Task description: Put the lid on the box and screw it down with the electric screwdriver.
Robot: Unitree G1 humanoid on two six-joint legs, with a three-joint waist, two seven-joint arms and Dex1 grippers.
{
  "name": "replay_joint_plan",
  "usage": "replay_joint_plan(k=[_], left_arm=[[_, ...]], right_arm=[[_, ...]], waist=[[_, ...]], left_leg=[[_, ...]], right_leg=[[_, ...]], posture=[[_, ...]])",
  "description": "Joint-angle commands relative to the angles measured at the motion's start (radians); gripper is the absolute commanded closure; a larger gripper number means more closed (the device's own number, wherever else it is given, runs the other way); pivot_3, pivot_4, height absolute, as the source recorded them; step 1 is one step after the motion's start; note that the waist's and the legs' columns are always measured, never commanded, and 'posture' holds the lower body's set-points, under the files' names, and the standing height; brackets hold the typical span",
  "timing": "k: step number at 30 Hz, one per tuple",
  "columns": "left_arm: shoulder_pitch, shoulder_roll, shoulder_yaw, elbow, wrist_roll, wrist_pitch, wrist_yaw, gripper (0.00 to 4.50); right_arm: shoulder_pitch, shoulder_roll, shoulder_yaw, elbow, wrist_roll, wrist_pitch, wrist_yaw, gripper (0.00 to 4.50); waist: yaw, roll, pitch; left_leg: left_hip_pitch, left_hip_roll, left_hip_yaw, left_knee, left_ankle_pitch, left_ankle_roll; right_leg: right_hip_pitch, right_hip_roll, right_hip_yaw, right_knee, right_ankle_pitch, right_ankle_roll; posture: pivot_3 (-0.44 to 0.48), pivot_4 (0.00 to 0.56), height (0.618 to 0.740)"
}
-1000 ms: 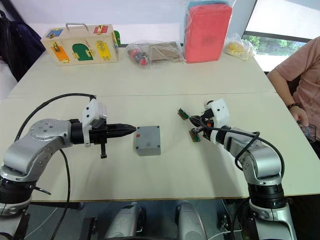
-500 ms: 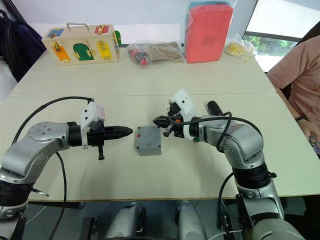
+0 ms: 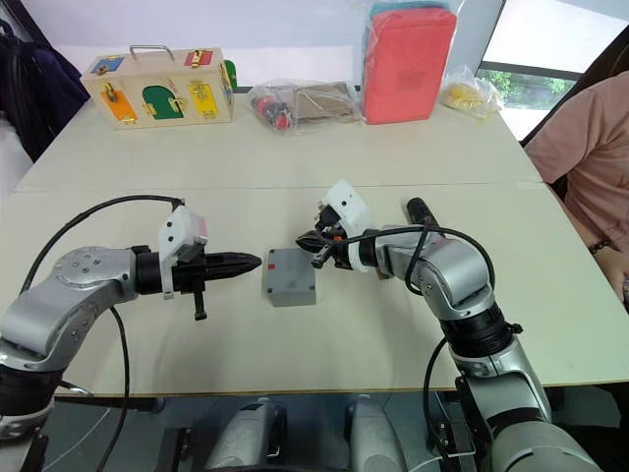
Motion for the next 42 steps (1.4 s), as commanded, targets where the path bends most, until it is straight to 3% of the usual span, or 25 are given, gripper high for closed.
replay_joint_plan(k=[1, 32, 35, 39, 40, 41, 42], left_arm=[[-0.001, 0.011, 0.034, -0.037, -0.011, -0.003, 0.005, 4.5], [-0.003, 0.004, 0.02, -0.039, -0.011, -0.009, 0.006, 4.5], [-0.006, 0.002, 0.024, -0.035, -0.013, -0.011, 0.006, 4.5], [-0.023, -0.003, 0.018, -0.022, -0.012, -0.01, 0.003, 4.5], [-0.032, -0.006, 0.013, -0.018, -0.013, -0.01, 0.0, 4.5], [-0.039, -0.008, 0.01, -0.016, -0.016, -0.008, -0.003, 4.5], [-0.044, -0.011, 0.005, -0.017, -0.017, -0.008, -0.006, 4.5]], right_arm=[[-0.002, -0.007, -0.007, -0.015, -0.01, -0.023, 0.015, 4.48], [0.046, -0.016, 0.012, 0.003, -0.075, -0.062, 0.042, 4.48], [0.051, -0.016, 0.013, 0.005, -0.086, -0.067, 0.04, 3.71], [0.055, -0.021, -0.005, -0.014, -0.08, -0.062, 0.048, 2.0], [0.05, -0.031, -0.018, -0.034, -0.074, -0.054, 0.048, 1.79], [0.044, -0.039, -0.035, -0.056, -0.065, -0.041, 0.046, 1.14], [0.038, -0.052, -0.059, -0.082, -0.052, -0.022, 0.044, 1.09]], waist=[[-0.001, 0.0, 0.0], [0.0, 0.0, 0.0], [0.0, 0.0, 0.0], [0.0, 0.0, 0.0], [0.0, 0.0, 0.0], [0.0, 0.0, 0.0], [0.002, 0.0, 0.0]], left_leg=[[0.0, 0.0, 0.0, 0.0, 0.0, 0.0], [0.0, 0.0, 0.0, 0.0, 0.0, 0.0], [0.0, 0.0, 0.0, 0.0, 0.0, 0.0], [0.0, 0.0, 0.0, 0.0, 0.0, 0.0], [0.0, 0.0, 0.0, 0.0, 0.0, 0.0], [0.0, 0.0, 0.0, 0.0, 0.0, 0.0], [0.0, 0.0, 0.0, 0.0, 0.0, 0.0]], right_leg=[[0.0, 0.0, 0.0, 0.0, 0.0, 0.0], [0.0, 0.0, 0.0, 0.0, 0.0, 0.0], [0.0, 0.0, 0.0, 0.0, 0.0, 0.0], [0.0, 0.0, 0.0, 0.0, 0.0, 0.0], [0.0, 0.0, 0.0, 0.0, 0.0, 0.0], [0.0, 0.0, 0.0, 0.0, 0.0, 0.0], [0.0, 0.0, 0.0, 0.0, 0.0, 0.0]], posture=[[0.0, 0.15, 0.73], [0.0, 0.15, 0.73], [0.0, 0.15, 0.73], [0.0, 0.15, 0.73], [0.0, 0.15, 0.73], [0.0, 0.15, 0.73], [0.0, 0.15, 0.73]])
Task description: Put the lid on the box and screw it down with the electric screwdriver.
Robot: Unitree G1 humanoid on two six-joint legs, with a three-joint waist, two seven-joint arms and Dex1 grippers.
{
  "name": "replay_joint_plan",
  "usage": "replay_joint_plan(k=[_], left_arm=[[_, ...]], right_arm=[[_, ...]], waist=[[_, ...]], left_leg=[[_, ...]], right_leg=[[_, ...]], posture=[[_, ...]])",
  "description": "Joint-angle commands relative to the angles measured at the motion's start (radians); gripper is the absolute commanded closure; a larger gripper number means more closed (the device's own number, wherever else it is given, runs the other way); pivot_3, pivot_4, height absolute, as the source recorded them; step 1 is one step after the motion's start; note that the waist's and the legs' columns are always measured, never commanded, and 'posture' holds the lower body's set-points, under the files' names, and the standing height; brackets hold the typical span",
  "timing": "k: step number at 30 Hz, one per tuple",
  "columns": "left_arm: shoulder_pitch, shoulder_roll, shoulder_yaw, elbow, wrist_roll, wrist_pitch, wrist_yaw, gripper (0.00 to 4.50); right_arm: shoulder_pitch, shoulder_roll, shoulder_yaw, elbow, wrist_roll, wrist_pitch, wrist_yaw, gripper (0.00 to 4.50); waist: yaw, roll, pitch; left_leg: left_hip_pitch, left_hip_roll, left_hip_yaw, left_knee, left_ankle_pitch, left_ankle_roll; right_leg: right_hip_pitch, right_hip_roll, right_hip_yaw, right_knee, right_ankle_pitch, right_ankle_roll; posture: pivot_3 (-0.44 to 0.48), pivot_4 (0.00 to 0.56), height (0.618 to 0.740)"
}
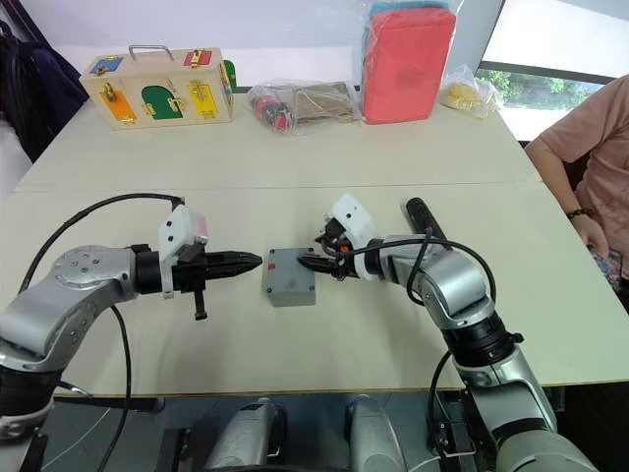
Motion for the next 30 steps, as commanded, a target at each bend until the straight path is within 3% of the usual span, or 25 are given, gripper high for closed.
replay_joint_plan(k=[1, 3, 6, 9, 12, 16, 22, 30], left_arm=[[-0.034, -0.012, 0.002, -0.008, -0.016, -0.006, -0.01, 4.5], [-0.041, -0.019, -0.004, -0.01, -0.02, -0.002, -0.017, 4.5], [-0.061, -0.021, -0.004, 0.0, -0.029, -0.009, -0.039, 4.5], [-0.109, -0.045, -0.028, 0.032, -0.021, -0.038, -0.069, 4.5], [-0.145, -0.067, -0.042, 0.052, -0.017, -0.051, -0.082, 4.5], [-0.159, -0.09, -0.049, 0.054, -0.018, -0.06, -0.082, 4.5], [-0.153, -0.127, -0.067, 0.039, -0.024, -0.065, -0.084, 4.5], [-0.141, -0.159, -0.102, 0.029, 0.008, -0.109, -0.075, 4.5]], right_arm=[[-0.021, -0.048, -0.096, -0.114, 0.044, 0.04, 0.004, 0.69], [-0.026, -0.079, -0.136, -0.141, 0.058, 0.066, 0.001, 0.03], [-0.049, -0.132, -0.205, -0.165, 0.082, 0.14, -0.015, 0.03], [-0.092, -0.309, -0.262, -0.139, 0.078, 0.246, 0.016, 0.03], [-0.149, -0.461, -0.23, -0.058, 0.072, 0.311, 0.061, 0.03], [-0.228, -0.582, -0.143, 0.074, 0.06, 0.381, 0.118, 0.03], [-0.35, -0.621, 0.013, 0.279, 0.025, 0.433, 0.193, 0.03], [-0.469, -0.569, 0.301, 0.582, -0.129, 0.313, 0.349, 0.03]], waist=[[0.003, 0.0, 0.0], [0.004, 0.0, 0.0], [0.001, 0.0, 0.0], [0.004, 0.002, 0.001], [0.006, 0.001, 0.001], [-0.006, 0.001, 0.001], [-0.002, 0.001, 0.001], [0.0, 0.001, 0.001]], left_leg=[[0.0, 0.0, 0.0, 0.0, 0.0, 0.0], [0.0, 0.0, 0.0, 0.0, 0.0, 0.0], [0.0, 0.0, 0.0, 0.0, 0.0, 0.0], [0.0, 0.0, 0.0, 0.0, 0.0, 0.0], [-0.001, -0.001, 0.001, 0.0, 0.0, 0.0], [0.0, 0.0, 0.002, 0.0, 0.0, 0.0], [0.0, 0.0, 0.002, -0.001, 0.0, 0.0], [-0.001, 0.0, 0.003, 0.0, 0.0, 0.0]], right_leg=[[0.0, 0.0, 0.0, 0.0, 0.0, 0.0], [0.0, 0.0, 0.0, 0.0, 0.0, 0.0], [0.0, -0.001, 0.0, 0.0, 0.0, 0.0], [0.0, 0.0, 0.0, 0.0, 0.0, 0.0], [0.0, -0.001, -0.001, -0.001, 0.0, 0.0], [0.0, 0.001, 0.0, -0.002, 0.0, 0.0], [0.0, 0.001, 0.001, -0.002, 0.0, 0.0], [0.0, 0.0, 0.001, -0.002, 0.0, 0.0]], posture=[[0.0, 0.15, 0.73], [0.0, 0.15, 0.73], [0.0, 0.15, 0.73], [0.0, 0.15, 0.73], [0.0, 0.15, 0.73], [0.0, 0.15, 0.73], [0.0, 0.15, 0.73], [0.0, 0.15, 0.73]])
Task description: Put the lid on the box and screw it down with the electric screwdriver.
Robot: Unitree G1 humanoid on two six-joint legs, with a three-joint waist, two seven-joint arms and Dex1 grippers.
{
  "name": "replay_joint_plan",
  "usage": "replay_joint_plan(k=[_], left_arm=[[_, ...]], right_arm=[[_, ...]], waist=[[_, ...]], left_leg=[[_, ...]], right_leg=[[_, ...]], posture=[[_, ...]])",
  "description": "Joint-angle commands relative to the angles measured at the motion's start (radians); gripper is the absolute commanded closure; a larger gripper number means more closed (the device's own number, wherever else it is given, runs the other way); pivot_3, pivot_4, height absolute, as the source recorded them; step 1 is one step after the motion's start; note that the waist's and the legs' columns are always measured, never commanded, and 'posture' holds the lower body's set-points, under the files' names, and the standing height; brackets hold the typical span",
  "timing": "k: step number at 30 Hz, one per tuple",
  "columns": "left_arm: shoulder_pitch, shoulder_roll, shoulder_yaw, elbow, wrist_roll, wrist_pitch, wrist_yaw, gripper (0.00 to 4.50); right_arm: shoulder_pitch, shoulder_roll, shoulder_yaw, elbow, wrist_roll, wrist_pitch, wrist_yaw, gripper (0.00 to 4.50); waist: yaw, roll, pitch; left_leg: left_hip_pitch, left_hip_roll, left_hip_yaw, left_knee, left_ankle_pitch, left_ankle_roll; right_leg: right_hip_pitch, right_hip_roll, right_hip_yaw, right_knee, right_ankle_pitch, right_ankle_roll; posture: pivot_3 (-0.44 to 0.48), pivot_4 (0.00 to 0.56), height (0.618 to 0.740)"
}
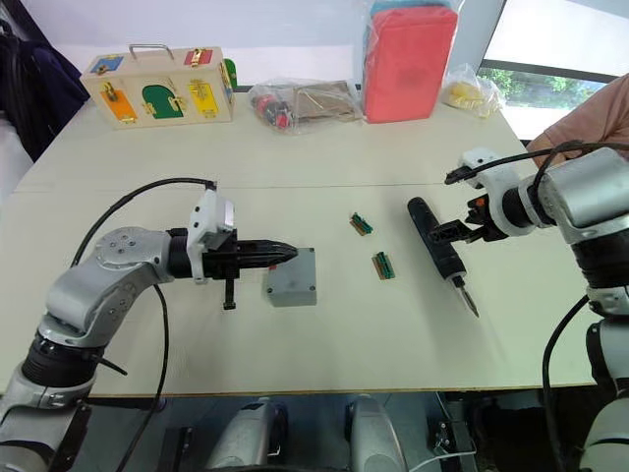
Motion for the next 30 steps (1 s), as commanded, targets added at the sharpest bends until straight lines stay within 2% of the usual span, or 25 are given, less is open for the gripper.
replay_joint_plan(k=[1, 10, 14, 19, 21, 22, 24, 28, 30], left_arm=[[0.003, -0.013, -0.002, -0.044, 0.013, -0.04, 0.009, 4.5], [0.03, -0.02, 0.015, -0.075, 0.015, -0.046, 0.061, 4.5], [0.043, -0.011, 0.03, -0.076, 0.017, -0.044, 0.076, 4.5], [0.066, 0.011, 0.033, -0.062, 0.034, -0.041, 0.082, 4.5], [0.08, 0.029, 0.036, -0.049, 0.046, -0.046, 0.073, 4.5], [0.083, 0.035, 0.037, -0.045, 0.048, -0.049, 0.069, 4.5], [0.081, 0.05, 0.041, -0.032, 0.052, -0.054, 0.057, 4.5], [0.076, 0.086, 0.062, -0.015, 0.042, -0.052, 0.022, 4.5], [0.067, 0.096, 0.06, -0.006, 0.046, -0.043, 0.019, 4.5]], right_arm=[[-0.049, 0.022, 0.098, 0.119, -0.081, -0.073, 0.087, 0.03], [-0.111, 0.182, 0.189, 0.37, -0.191, -0.143, 0.205, 0.03], [-0.117, 0.231, 0.208, 0.439, -0.246, -0.187, 0.242, 0.79], [-0.143, 0.253, 0.18, 0.477, -0.292, -0.215, 0.276, 2.46], [-0.183, 0.25, 0.117, 0.478, -0.294, -0.213, 0.25, 2.93], [-0.199, 0.251, 0.091, 0.481, -0.293, -0.206, 0.237, 2.92], [-0.221, 0.243, 0.028, 0.441, -0.282, -0.212, 0.215, 2.92], [-0.195, 0.223, -0.116, 0.201, -0.212, -0.191, 0.197, 2.92], [-0.101, 0.256, -0.31, -0.033, -0.106, -0.223, 0.164, 2.92]], waist=[[0.0, 0.0, 0.0], [-0.003, 0.0, 0.0], [-0.003, -0.001, -0.001], [-0.005, -0.001, -0.001], [-0.007, -0.001, -0.001], [-0.008, 0.0, 0.0], [-0.006, 0.002, 0.001], [-0.005, 0.003, 0.002], [-0.003, 0.003, 0.002]], left_leg=[[0.0, 0.0, 0.0, 0.0, 0.0, 0.0], [0.0, 0.0, 0.0, 0.0, 0.0, 0.0], [0.0, 0.0, 0.0, 0.0, 0.0, -0.001], [0.001, 0.0, 0.0, 0.0, 0.0, -0.001], [0.001, 0.001, -0.001, 0.0, 0.0, -0.001], [0.001, 0.001, 0.0, 0.0, 0.0, -0.001], [0.0, 0.0, 0.0, 0.0, 0.0, -0.001], [-0.001, 0.0, 0.0, -0.001, 0.001, -0.001], [-0.001, 0.001, 0.0, -0.001, 0.001, -0.001]], right_leg=[[0.0, 0.0, 0.0, 0.0, 0.0, 0.0], [0.0, 0.0, 0.0, 0.0, 0.0, 0.0], [0.0, 0.0, 0.0, 0.001, 0.0, 0.0], [0.0, 0.001, 0.0, 0.001, 0.0, 0.0], [0.0, 0.001, 0.0, 0.001, 0.0, 0.0], [0.0, 0.001, 0.0, 0.001, 0.0, 0.0], [-0.001, 0.001, 0.0, 0.001, 0.0, 0.0], [-0.004, 0.001, 0.0, 0.002, 0.0, 0.0], [-0.004, 0.001, 0.0, 0.002, 0.0, 0.0]], posture=[[0.0, 0.15, 0.73], [0.0, 0.15, 0.73], [0.0, 0.15, 0.73], [0.0, 0.15, 0.73], [0.0, 0.15, 0.73], [0.0, 0.15, 0.73], [0.0, 0.15, 0.73], [0.0, 0.15, 0.73], [0.0, 0.15, 0.73]])
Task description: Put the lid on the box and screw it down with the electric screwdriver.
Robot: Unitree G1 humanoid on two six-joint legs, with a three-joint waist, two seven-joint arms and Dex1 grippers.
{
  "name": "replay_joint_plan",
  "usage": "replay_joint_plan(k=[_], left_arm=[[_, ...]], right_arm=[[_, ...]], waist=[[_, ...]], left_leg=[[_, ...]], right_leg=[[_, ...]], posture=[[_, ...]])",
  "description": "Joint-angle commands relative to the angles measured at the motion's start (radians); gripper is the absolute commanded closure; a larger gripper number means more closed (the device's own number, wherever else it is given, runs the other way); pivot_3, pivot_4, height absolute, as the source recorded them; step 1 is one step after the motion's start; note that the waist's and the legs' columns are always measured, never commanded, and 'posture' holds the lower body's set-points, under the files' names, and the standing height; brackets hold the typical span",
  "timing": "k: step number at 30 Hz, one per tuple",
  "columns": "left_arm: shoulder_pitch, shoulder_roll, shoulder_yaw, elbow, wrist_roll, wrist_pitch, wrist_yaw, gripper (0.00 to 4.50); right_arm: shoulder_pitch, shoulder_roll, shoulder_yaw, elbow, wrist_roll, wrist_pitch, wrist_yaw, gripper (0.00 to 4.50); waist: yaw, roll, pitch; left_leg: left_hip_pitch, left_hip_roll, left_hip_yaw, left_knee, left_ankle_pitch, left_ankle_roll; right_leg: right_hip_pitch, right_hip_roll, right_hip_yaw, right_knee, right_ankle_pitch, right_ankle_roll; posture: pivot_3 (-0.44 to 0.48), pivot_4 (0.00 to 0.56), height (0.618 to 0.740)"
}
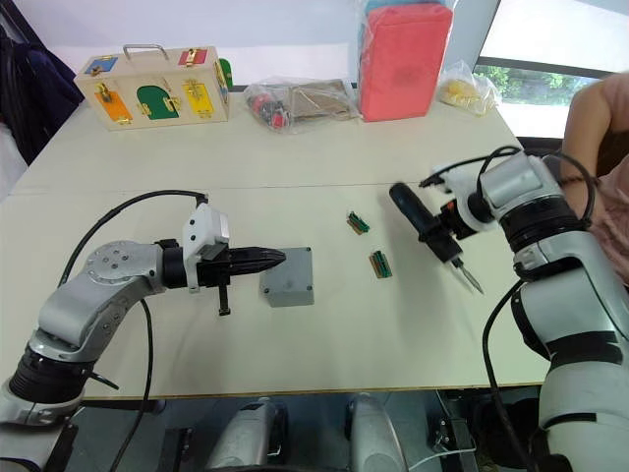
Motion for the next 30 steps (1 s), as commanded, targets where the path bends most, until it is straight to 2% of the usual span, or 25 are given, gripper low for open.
replay_joint_plan(k=[1, 4, 8, 10, 14, 19, 21, 30], left_arm=[[-0.018, 0.026, 0.043, 0.005, -0.01, -0.007, -0.023, 4.5], [-0.042, 0.026, 0.046, 0.06, -0.011, 0.007, -0.03, 4.5], [-0.064, 0.025, 0.007, 0.101, 0.017, -0.004, -0.063, 4.5], [-0.069, 0.017, -0.003, 0.116, 0.022, 0.001, -0.073, 4.5], [-0.064, 0.02, -0.013, 0.133, 0.033, -0.003, -0.092, 4.5], [-0.086, -0.01, -0.044, 0.149, 0.05, 0.008, -0.086, 4.5], [-0.097, -0.036, -0.08, 0.196, 0.097, -0.015, -0.07, 4.5], [-0.074, -0.069, -0.137, 0.264, 0.187, -0.087, -0.07, 4.5]], right_arm=[[0.099, 0.037, -0.299, -0.396, 0.156, -0.062, -0.053, 2.92], [0.261, 0.175, -0.462, -0.652, 0.247, -0.271, -0.122, 2.92], [0.394, 0.417, -0.56, -0.828, 0.345, -0.381, -0.295, 2.92], [0.459, 0.527, -0.563, -0.881, 0.37, -0.47, -0.356, 2.92], [0.552, 0.645, -0.498, -0.929, 0.36, -0.587, -0.431, 2.92], [0.641, 0.673, -0.418, -0.937, 0.334, -0.672, -0.464, 2.92], [0.664, 0.678, -0.398, -0.93, 0.324, -0.694, -0.484, 2.92], [0.76, 0.63, -0.343, -0.926, 0.296, -0.723, -0.507, 2.92]], waist=[[0.004, 0.0, 0.0], [0.006, -0.001, -0.001], [0.006, -0.002, -0.001], [0.009, -0.002, -0.001], [0.004, -0.002, -0.001], [0.004, -0.002, -0.001], [0.003, -0.002, -0.001], [0.004, -0.002, -0.002]], left_leg=[[0.0, 0.0, 0.0, 0.0, 0.0, 0.0], [0.0, 0.0, -0.001, 0.0, 0.0, 0.0], [0.0, 0.0, -0.001, 0.002, 0.001, -0.001], [0.0, 0.0, -0.002, 0.002, 0.001, -0.002], [0.0, -0.001, -0.001, 0.002, 0.001, -0.002], [0.001, -0.001, -0.001, 0.002, 0.001, -0.002], [0.001, -0.001, -0.001, 0.002, 0.001, -0.002], [0.002, -0.001, -0.001, 0.002, 0.001, -0.002]], right_leg=[[0.0, 0.0, -0.001, 0.0, 0.0, 0.0], [0.001, 0.0, -0.001, 0.0, 0.0, 0.0], [0.002, -0.001, -0.001, 0.002, 0.0, 0.0], [0.002, -0.001, -0.001, 0.002, 0.0, 0.0], [0.002, -0.002, -0.001, 0.002, 0.0, 0.0], [0.002, -0.001, -0.001, 0.003, 0.0, 0.0], [0.002, -0.001, -0.001, 0.003, 0.0, 0.0], [0.002, -0.001, -0.001, 0.004, 0.0, 0.0]], posture=[[0.0, 0.15, 0.73], [0.0, 0.15, 0.73], [0.0, 0.15, 0.73], [0.0, 0.15, 0.73], [0.0, 0.15, 0.73], [0.0, 0.15, 0.73], [0.0, 0.15, 0.73], [0.0, 0.15, 0.73]])
